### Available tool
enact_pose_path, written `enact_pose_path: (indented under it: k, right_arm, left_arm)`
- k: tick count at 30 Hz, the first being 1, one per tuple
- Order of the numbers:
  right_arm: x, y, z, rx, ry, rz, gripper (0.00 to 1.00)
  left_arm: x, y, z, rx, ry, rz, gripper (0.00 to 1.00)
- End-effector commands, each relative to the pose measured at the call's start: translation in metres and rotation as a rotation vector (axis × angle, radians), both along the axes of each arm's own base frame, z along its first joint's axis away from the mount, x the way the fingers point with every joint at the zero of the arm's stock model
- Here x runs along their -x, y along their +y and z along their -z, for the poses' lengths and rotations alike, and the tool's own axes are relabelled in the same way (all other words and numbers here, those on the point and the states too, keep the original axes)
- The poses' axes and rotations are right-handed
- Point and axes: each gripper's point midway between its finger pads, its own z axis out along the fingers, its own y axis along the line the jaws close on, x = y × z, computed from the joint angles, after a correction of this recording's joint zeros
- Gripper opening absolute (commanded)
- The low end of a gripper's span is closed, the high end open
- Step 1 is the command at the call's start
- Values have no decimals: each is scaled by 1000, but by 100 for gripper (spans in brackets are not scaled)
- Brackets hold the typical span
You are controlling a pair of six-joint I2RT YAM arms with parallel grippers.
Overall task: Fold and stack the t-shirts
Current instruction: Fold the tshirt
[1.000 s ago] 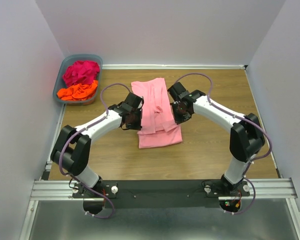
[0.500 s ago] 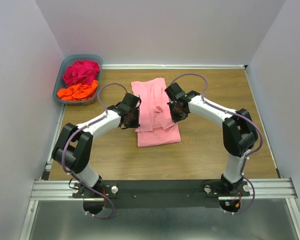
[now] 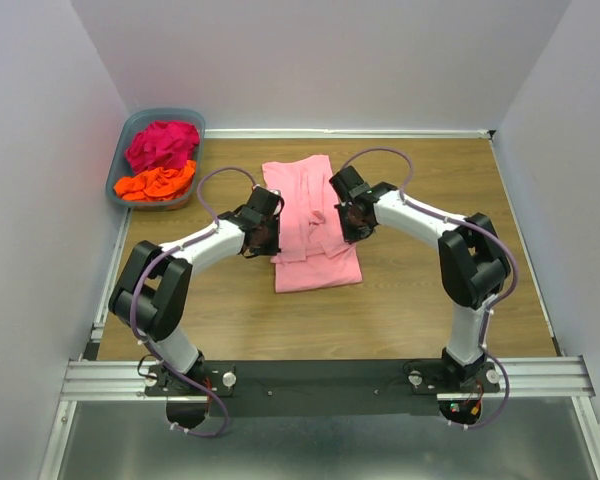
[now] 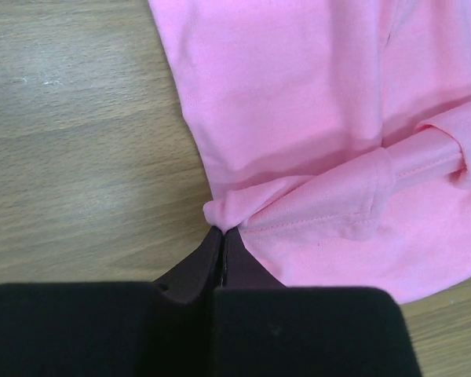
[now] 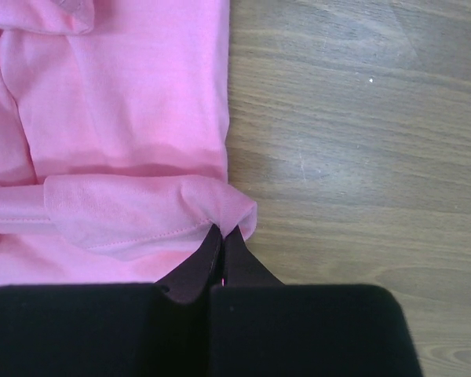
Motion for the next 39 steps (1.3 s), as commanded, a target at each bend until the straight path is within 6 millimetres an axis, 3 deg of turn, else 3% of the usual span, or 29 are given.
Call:
enact_pose_path:
  k: [1,2,4,5,6,7,10,12,15,18,19,20,23,28,33,39]
  right_arm:
    - [-15,-4,4,28,-33,17,1]
    - [-15,-3,5,24,-32,19,1]
    - [-16,-1,0,11,-40,22,5]
    - [-17,0,-4,3,-46,19,18]
    - [-18,2,-9,-5,-57,15,25]
    - [-20,3,-14,-15,-66,16,30]
    - [-22,7,-38,-54,-111,4,48]
    - [-20,12,-58,-105,-141,5,58]
    - [-12,20,-79,-170,-168,-16,62]
    - [4,38,-78,-242,-146,-69,57]
    - [16,44,-71,-266,-114,-92,55]
    - [18,43,-67,-267,-110,-86,52]
    - [32,58,-48,-333,-55,-102,38]
    - [43,72,-24,-399,2,-117,32]
    - [44,78,-3,-415,30,-122,29]
    - [49,76,16,-395,71,-124,27]
  left_arm:
    - [-5,13,8,-45,-14,-41,3]
    - [-4,11,8,-40,-11,-40,6]
    - [-6,10,4,-33,-15,-43,25]
    - [-7,10,1,-28,-21,-48,34]
    - [-9,9,-6,-20,-36,-52,42]
    - [-8,10,-11,-19,-39,-56,56]
    - [-14,8,-42,15,-97,-80,68]
    - [-17,6,-63,46,-136,-91,69]
    - [-8,4,-100,124,-203,-107,69]
    - [14,-10,-101,180,-195,-64,54]
    - [30,-22,-97,208,-184,-30,36]
    - [33,-22,-93,218,-181,-32,30]
    - [66,-45,-63,231,-106,58,27]
    - [85,-73,-34,219,-64,128,21]
    - [92,-76,3,175,-6,127,20]
    - [96,-73,23,138,35,129,20]
